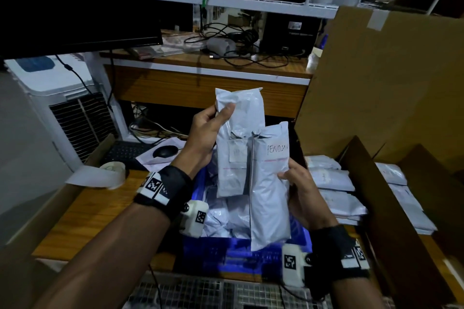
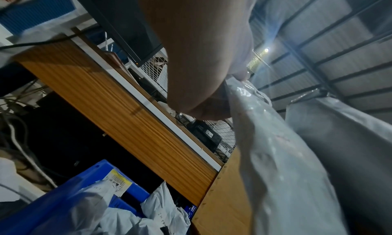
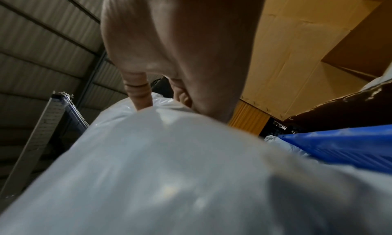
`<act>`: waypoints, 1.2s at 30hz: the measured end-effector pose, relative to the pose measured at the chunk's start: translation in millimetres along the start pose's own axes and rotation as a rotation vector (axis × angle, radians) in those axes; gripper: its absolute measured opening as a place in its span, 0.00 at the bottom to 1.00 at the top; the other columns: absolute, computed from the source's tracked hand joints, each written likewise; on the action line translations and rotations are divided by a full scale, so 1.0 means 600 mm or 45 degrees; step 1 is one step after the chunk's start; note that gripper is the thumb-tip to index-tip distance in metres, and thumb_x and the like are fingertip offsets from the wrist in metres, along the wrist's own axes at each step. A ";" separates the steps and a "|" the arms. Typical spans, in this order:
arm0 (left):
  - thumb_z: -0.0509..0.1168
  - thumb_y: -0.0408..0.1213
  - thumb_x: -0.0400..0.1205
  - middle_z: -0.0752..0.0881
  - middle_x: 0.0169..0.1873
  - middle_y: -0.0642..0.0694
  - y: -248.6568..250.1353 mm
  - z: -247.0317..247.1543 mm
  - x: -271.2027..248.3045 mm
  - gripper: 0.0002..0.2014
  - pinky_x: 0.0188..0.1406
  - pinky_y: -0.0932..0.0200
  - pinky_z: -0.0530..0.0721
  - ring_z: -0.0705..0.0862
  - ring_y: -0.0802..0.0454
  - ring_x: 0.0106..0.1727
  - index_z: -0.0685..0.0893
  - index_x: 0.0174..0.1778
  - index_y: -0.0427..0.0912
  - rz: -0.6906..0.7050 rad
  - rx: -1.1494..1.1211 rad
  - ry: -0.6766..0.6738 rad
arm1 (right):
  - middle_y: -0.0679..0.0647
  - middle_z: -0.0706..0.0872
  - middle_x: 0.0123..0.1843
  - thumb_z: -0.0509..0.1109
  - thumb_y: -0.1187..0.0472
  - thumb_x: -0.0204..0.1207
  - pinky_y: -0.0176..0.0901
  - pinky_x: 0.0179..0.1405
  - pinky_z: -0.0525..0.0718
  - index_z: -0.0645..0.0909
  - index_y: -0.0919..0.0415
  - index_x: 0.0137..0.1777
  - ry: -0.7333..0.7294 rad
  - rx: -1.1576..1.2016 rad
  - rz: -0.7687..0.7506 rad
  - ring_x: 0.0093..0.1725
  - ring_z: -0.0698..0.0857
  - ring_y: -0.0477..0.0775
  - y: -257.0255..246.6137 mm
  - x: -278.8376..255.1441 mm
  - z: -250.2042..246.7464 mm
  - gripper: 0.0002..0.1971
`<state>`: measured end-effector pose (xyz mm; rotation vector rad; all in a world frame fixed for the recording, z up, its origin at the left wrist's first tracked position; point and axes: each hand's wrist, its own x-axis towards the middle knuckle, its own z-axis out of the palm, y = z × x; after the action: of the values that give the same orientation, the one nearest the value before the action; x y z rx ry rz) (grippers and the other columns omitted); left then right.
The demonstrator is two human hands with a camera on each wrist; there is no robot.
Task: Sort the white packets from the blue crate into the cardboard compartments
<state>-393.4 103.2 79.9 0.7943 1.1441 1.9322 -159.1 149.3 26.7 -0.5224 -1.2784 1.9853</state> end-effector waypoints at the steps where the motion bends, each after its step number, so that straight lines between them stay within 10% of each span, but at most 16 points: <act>1: 0.74 0.41 0.87 0.92 0.64 0.35 0.000 -0.001 0.001 0.17 0.74 0.27 0.83 0.90 0.33 0.68 0.89 0.69 0.35 -0.002 -0.007 0.002 | 0.69 0.85 0.75 0.64 0.71 0.78 0.58 0.77 0.81 0.80 0.71 0.77 0.019 -0.009 -0.003 0.75 0.84 0.68 0.001 0.001 0.000 0.26; 10: 0.70 0.46 0.90 0.92 0.62 0.35 0.011 -0.008 -0.001 0.15 0.74 0.33 0.84 0.90 0.36 0.66 0.92 0.61 0.37 -0.024 -0.035 0.002 | 0.69 0.85 0.75 0.59 0.76 0.83 0.70 0.83 0.73 0.80 0.70 0.77 0.137 -0.087 -0.035 0.78 0.80 0.74 0.007 -0.008 -0.012 0.23; 17: 0.75 0.33 0.85 0.94 0.58 0.40 -0.025 -0.013 -0.036 0.12 0.54 0.50 0.91 0.94 0.44 0.57 0.90 0.63 0.36 -0.035 0.151 -0.213 | 0.66 0.87 0.74 0.56 0.76 0.85 0.56 0.76 0.83 0.79 0.68 0.78 0.198 -0.049 -0.065 0.75 0.84 0.66 -0.003 -0.034 -0.001 0.24; 23: 0.75 0.29 0.84 0.93 0.60 0.37 -0.022 -0.034 -0.042 0.09 0.60 0.44 0.91 0.93 0.40 0.59 0.91 0.60 0.36 0.001 0.083 -0.207 | 0.63 0.89 0.73 0.57 0.75 0.87 0.57 0.74 0.83 0.83 0.62 0.73 0.344 -0.100 -0.105 0.73 0.86 0.63 -0.013 -0.077 -0.018 0.21; 29: 0.74 0.30 0.85 0.93 0.63 0.38 -0.038 -0.031 -0.061 0.13 0.60 0.46 0.91 0.92 0.40 0.62 0.89 0.65 0.34 -0.064 0.075 -0.260 | 0.60 0.91 0.70 0.58 0.74 0.89 0.41 0.53 0.93 0.84 0.62 0.72 0.520 -0.198 -0.092 0.62 0.92 0.53 -0.034 -0.153 -0.023 0.19; 33: 0.75 0.31 0.84 0.94 0.59 0.40 -0.078 0.000 -0.095 0.13 0.54 0.50 0.92 0.94 0.44 0.57 0.89 0.64 0.33 -0.167 0.133 -0.312 | 0.58 0.91 0.54 0.58 0.71 0.91 0.27 0.18 0.77 0.80 0.67 0.73 0.703 -0.258 -0.072 0.25 0.85 0.38 -0.055 -0.219 -0.050 0.15; 36: 0.77 0.34 0.84 0.96 0.54 0.43 -0.120 0.030 -0.129 0.10 0.51 0.48 0.92 0.95 0.46 0.52 0.91 0.60 0.39 -0.280 0.272 -0.388 | 0.56 0.94 0.59 0.64 0.65 0.91 0.34 0.26 0.84 0.84 0.60 0.72 0.784 -0.406 -0.004 0.37 0.92 0.47 -0.071 -0.263 -0.095 0.14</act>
<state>-317.7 70.0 11.8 0.9936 1.2042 1.4676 -1.2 78.2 34.7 -1.1768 -1.1825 1.4414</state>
